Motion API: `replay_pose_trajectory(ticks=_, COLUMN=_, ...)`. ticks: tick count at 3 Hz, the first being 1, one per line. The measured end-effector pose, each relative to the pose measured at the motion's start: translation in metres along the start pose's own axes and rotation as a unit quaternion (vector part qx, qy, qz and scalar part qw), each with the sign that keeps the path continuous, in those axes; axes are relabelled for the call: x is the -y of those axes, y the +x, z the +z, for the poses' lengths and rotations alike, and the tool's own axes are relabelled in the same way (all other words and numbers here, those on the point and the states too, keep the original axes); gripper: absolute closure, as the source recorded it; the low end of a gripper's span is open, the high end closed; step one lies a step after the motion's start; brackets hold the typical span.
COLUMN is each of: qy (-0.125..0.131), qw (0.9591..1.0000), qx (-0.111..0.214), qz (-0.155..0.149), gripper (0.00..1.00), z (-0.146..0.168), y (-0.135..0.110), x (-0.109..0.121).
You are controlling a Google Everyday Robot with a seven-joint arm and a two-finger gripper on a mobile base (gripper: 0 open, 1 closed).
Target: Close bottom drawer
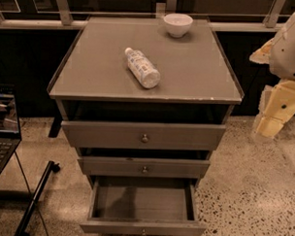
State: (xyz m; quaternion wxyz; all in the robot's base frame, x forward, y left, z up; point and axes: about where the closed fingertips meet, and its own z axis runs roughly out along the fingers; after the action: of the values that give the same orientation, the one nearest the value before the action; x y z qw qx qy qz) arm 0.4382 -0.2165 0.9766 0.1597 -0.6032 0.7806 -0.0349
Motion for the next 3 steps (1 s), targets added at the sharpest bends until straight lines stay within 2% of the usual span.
replay_pose_trajectory(ticks=1, qy=0.000, qw=1.0000, qx=0.000, qz=0.000, gripper=0.00, z=0.000, y=0.000, x=0.000)
replay_pose_trajectory(ticks=2, qy=0.012, qw=0.9996, qx=0.019, qz=0.018, gripper=0.00, z=0.007, y=0.009, x=-0.005)
replay_pose_trajectory(ticks=3, qy=0.014, qw=0.9944, qx=0.065, qz=0.082, gripper=0.00, z=0.037, y=0.031, x=-0.033)
